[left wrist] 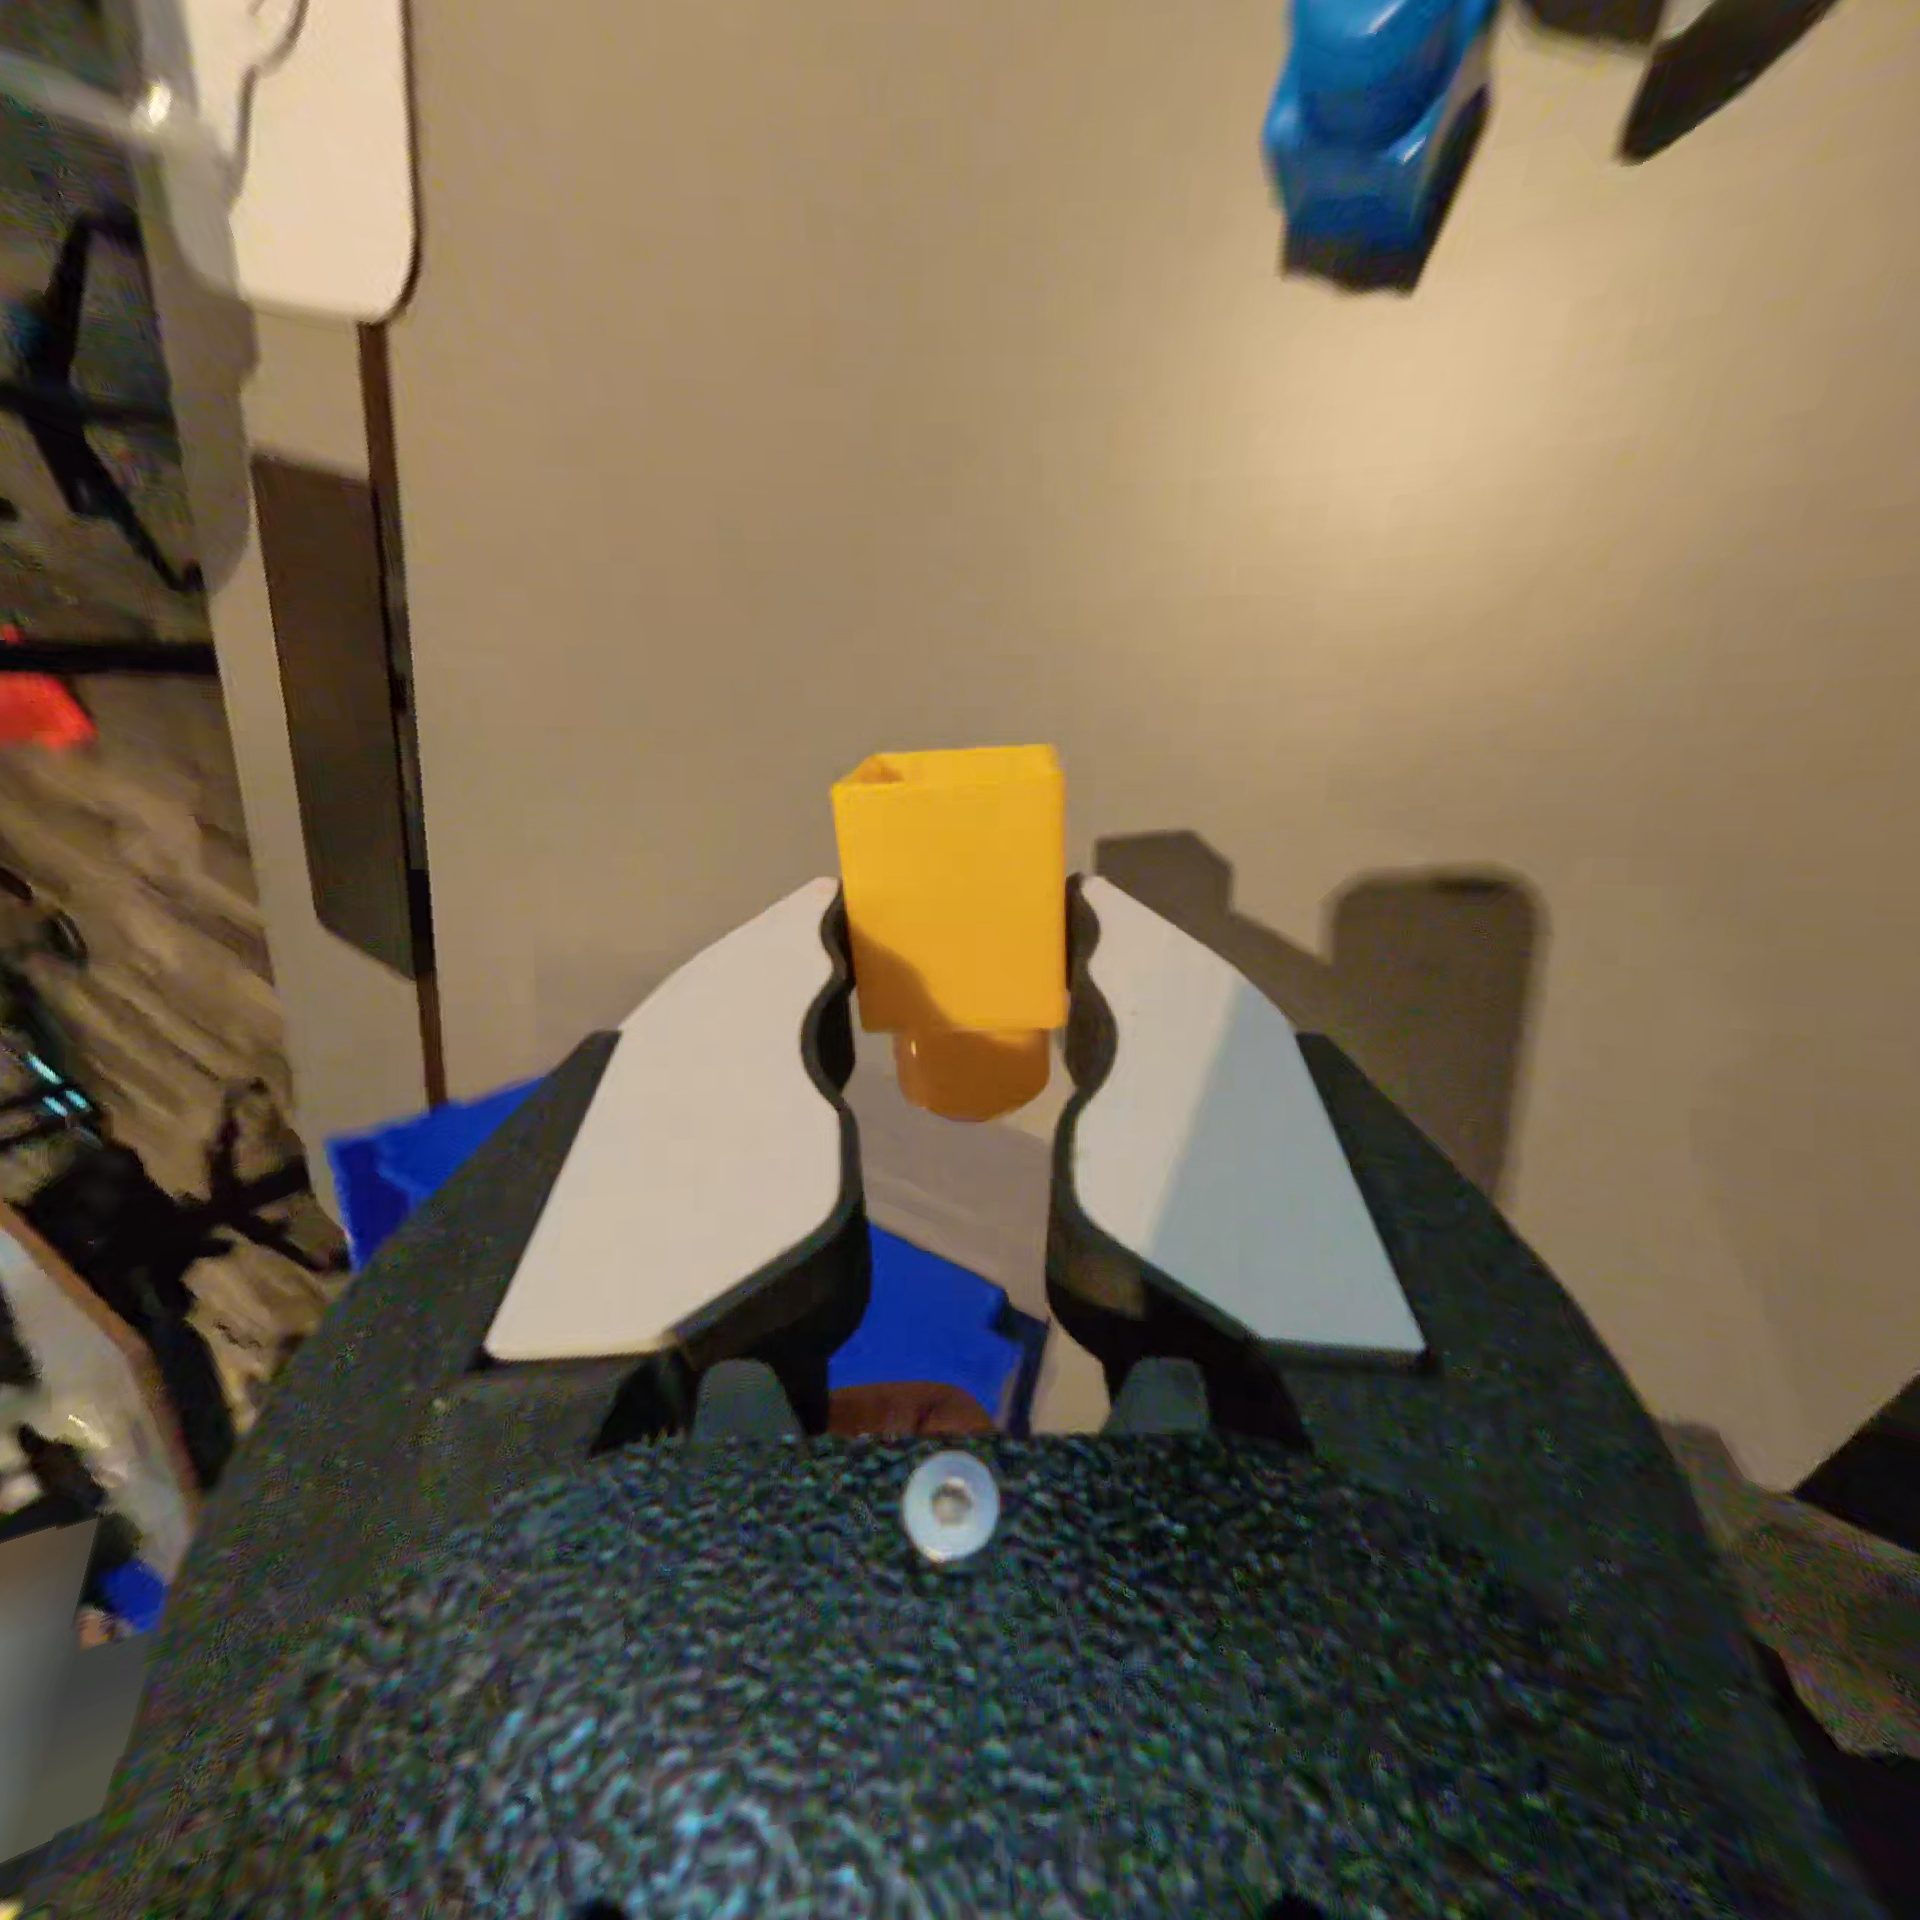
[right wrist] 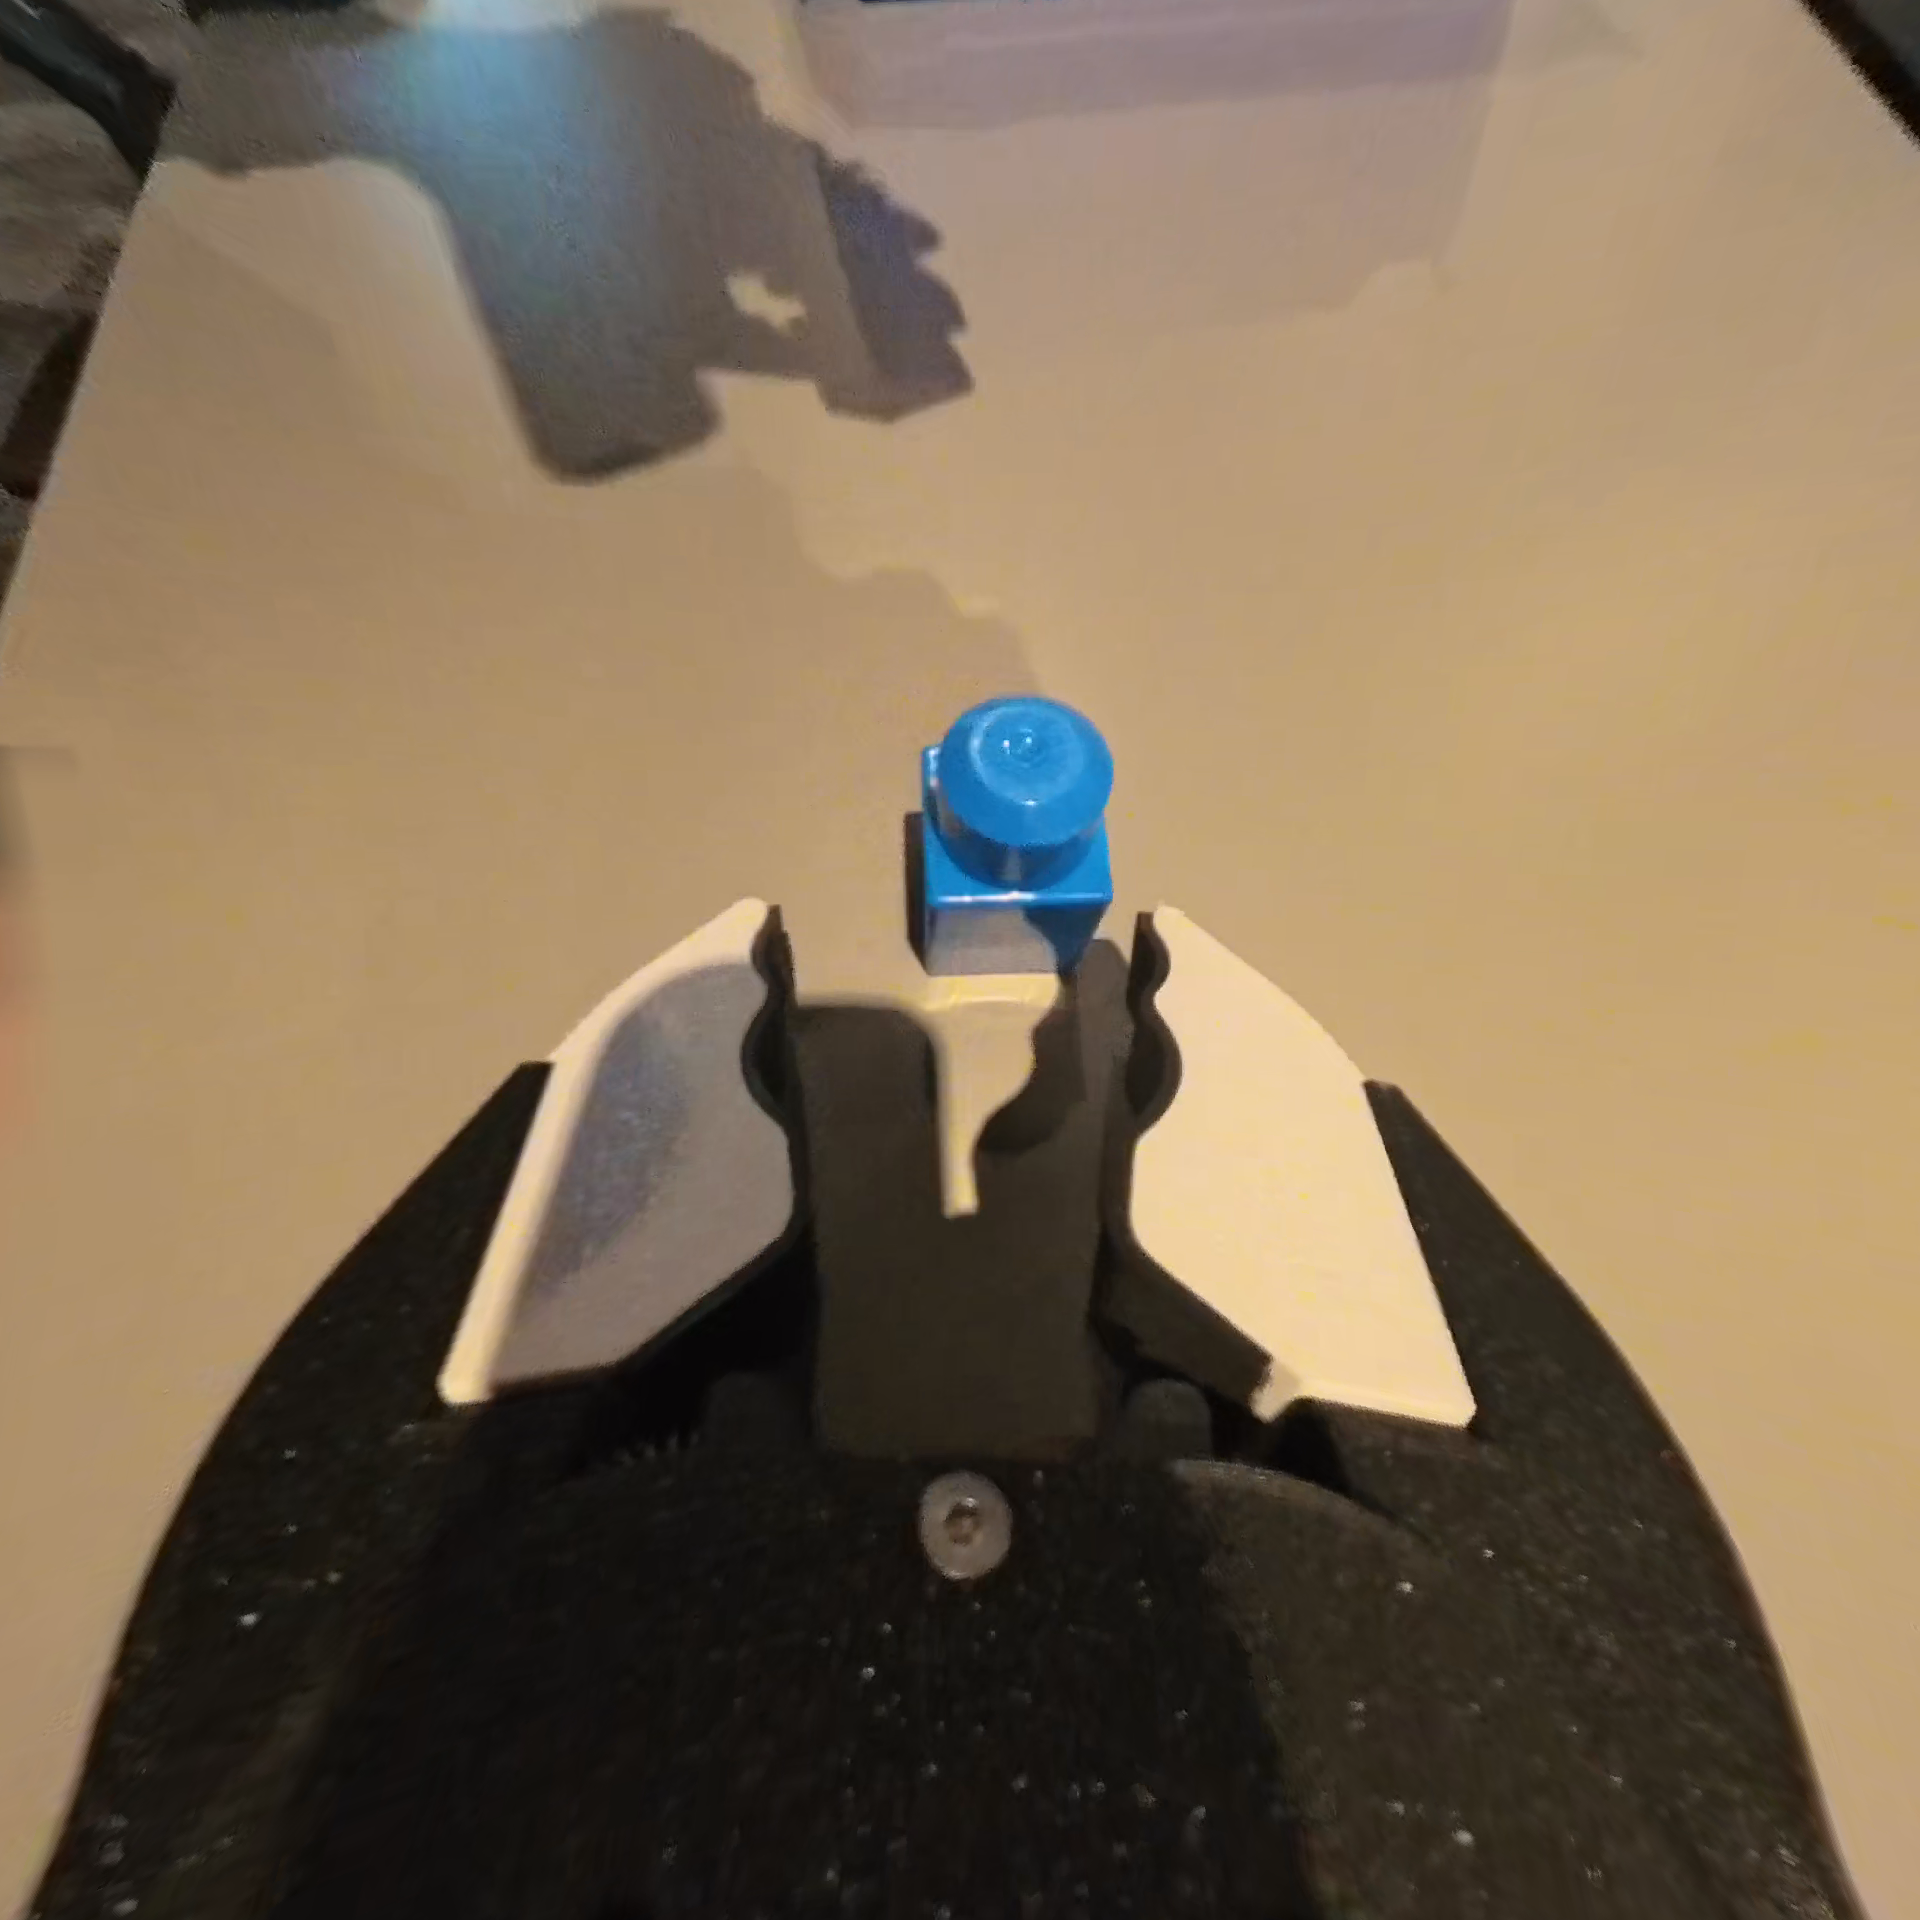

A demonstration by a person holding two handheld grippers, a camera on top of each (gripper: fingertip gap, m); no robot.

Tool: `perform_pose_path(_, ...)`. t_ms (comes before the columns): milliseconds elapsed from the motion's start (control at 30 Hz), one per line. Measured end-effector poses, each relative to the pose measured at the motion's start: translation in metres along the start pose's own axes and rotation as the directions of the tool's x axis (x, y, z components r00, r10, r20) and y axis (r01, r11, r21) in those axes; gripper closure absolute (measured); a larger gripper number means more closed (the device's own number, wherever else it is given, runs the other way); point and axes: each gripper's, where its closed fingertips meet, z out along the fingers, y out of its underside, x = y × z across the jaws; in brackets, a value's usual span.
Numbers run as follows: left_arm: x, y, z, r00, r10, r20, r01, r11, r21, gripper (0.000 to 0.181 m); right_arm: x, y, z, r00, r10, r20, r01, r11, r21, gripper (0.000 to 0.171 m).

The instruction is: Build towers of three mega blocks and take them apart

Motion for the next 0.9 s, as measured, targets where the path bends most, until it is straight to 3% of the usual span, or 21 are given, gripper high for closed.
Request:
perform_pose_path(33,0.006,-0.014,0.006,0.999,0.042,-0.013,-0.042,0.999,-0.007,0.144,0.001,0.000,-0.002,1.000,-0.019,-0.012,0.019,1.000,0.006,0.107)
perform_pose_path(133,0.014,-0.028,0.030,0.989,0.144,-0.037,-0.148,0.981,-0.127,0.144,0.005,-0.002,-0.009,0.998,-0.040,-0.044,0.041,0.999,0.029,0.108)
perform_pose_path(267,0.036,-0.016,0.064,0.950,0.257,-0.176,-0.305,0.881,-0.362,0.144,0.010,0.003,-0.010,0.996,-0.042,-0.073,0.043,0.999,0.005,0.109)
perform_pose_path(333,0.051,-0.018,0.076,0.926,0.284,-0.249,-0.364,0.846,-0.389,0.144,0.010,0.005,-0.009,0.995,-0.054,-0.079,0.053,0.999,-0.013,0.109)
perform_pose_path(500,0.077,-0.030,0.098,0.915,0.230,-0.330,-0.326,0.906,-0.272,0.142,0.014,0.007,-0.012,0.994,-0.058,-0.098,0.057,0.998,-0.021,0.110)
perform_pose_path(567,0.069,-0.032,0.098,0.950,0.154,-0.270,-0.211,0.958,-0.196,0.120,0.016,0.007,-0.013,0.994,-0.046,-0.101,0.045,0.999,-0.013,0.111)
perform_pose_path(667,0.060,-0.032,0.076,0.963,0.014,-0.269,-0.016,1.000,-0.004,0.108,0.018,0.010,-0.012,0.995,-0.030,-0.098,0.029,0.999,-0.015,0.111)
perform_pose_path(733,0.048,-0.027,0.049,0.960,-0.060,-0.275,0.104,0.983,0.148,0.103,0.018,0.013,-0.011,0.995,-0.026,-0.096,0.024,1.000,-0.020,0.111)
perform_pose_path(833,0.006,0.007,0.002,0.949,-0.228,-0.217,0.287,0.909,0.302,0.105,0.019,0.012,-0.012,0.995,-0.016,-0.099,0.015,1.000,-0.011,0.111)
perform_pose_path(900,-0.030,0.062,-0.021,0.924,-0.370,-0.102,0.384,0.885,0.264,0.108,0.021,0.012,-0.013,0.995,-0.002,-0.100,0.002,1.000,-0.003,0.111)
